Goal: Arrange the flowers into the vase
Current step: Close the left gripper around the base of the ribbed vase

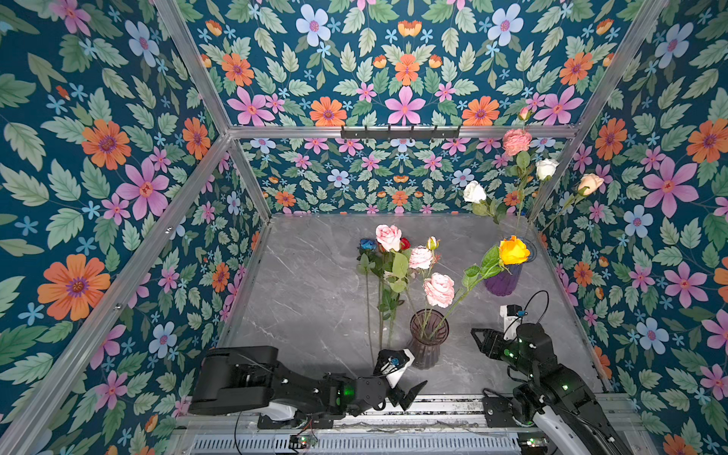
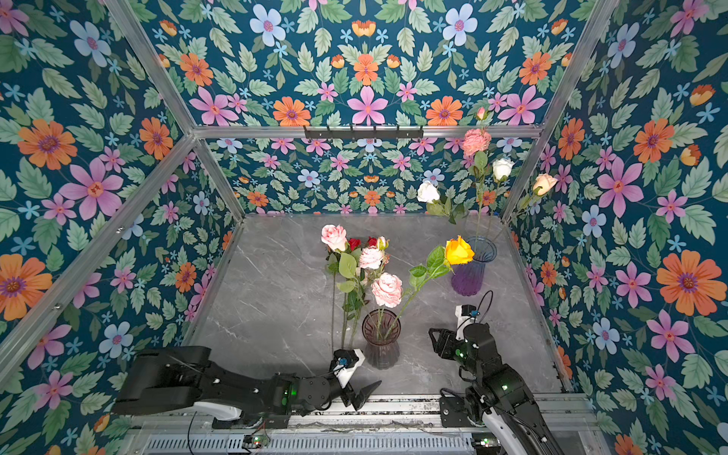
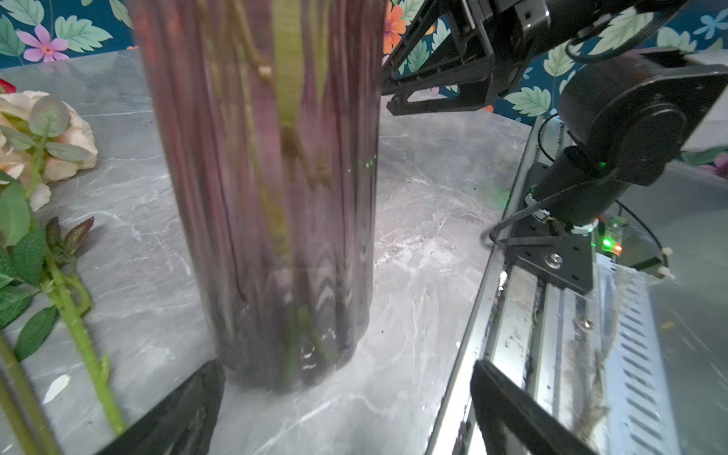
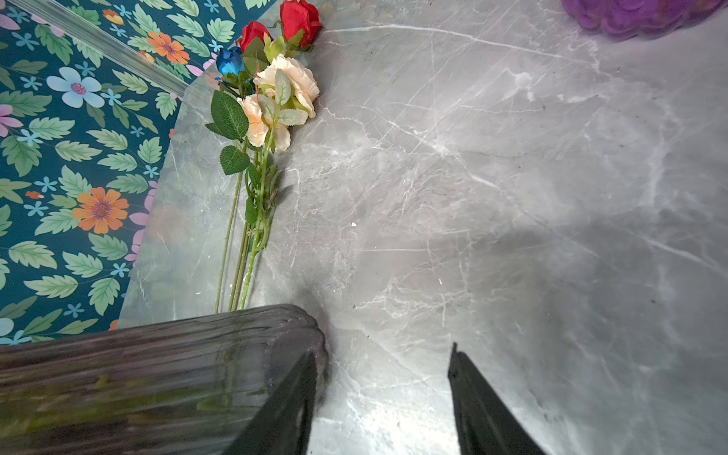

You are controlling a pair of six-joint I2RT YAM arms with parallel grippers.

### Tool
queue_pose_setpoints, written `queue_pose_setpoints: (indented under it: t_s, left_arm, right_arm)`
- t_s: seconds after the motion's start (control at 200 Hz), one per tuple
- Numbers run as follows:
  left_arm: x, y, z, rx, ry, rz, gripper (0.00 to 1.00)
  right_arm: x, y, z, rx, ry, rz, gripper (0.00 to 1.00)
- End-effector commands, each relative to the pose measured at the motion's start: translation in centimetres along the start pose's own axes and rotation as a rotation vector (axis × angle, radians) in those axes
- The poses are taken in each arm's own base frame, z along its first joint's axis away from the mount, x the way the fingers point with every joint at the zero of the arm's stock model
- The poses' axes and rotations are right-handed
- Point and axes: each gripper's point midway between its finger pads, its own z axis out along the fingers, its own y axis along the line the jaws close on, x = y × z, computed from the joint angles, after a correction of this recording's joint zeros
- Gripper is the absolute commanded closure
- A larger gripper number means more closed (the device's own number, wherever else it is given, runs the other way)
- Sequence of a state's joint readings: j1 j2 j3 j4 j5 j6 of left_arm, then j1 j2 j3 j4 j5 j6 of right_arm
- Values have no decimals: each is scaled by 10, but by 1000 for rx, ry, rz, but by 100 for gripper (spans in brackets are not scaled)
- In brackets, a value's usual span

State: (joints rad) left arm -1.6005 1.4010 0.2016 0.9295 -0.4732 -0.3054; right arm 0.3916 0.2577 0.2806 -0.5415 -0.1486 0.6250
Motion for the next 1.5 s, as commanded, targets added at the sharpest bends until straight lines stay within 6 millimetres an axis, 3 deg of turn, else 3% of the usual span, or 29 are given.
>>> queue_pose_setpoints:
  t_s: [0.0,0.285,0.63,0.915,1.341,1.496]
  left_arm:
    - [-25,5,8,-105,-122,-62,0]
    - [-18,29,19,-341,-142,-130,0]
    - [-25,28,21,-336,-172,-119,1]
    - [-27,32,37,-297,-169,-148,5]
    - [-39,69,69,-339,-133,-127,11]
    - [-44,94,85,-371,-117,-137,12]
  right_arm:
    - [-8,4,-1,-12,-28,-9,44]
    - [-7,4,-1,-13,-26,-9,44]
    - [-7,4,-1,-13,-28,-9,44]
    - [-7,4,-2,-14,-28,-9,44]
    - [-7,4,-1,-14,-27,-11,44]
    - [-7,4,-1,-13,-28,-10,44]
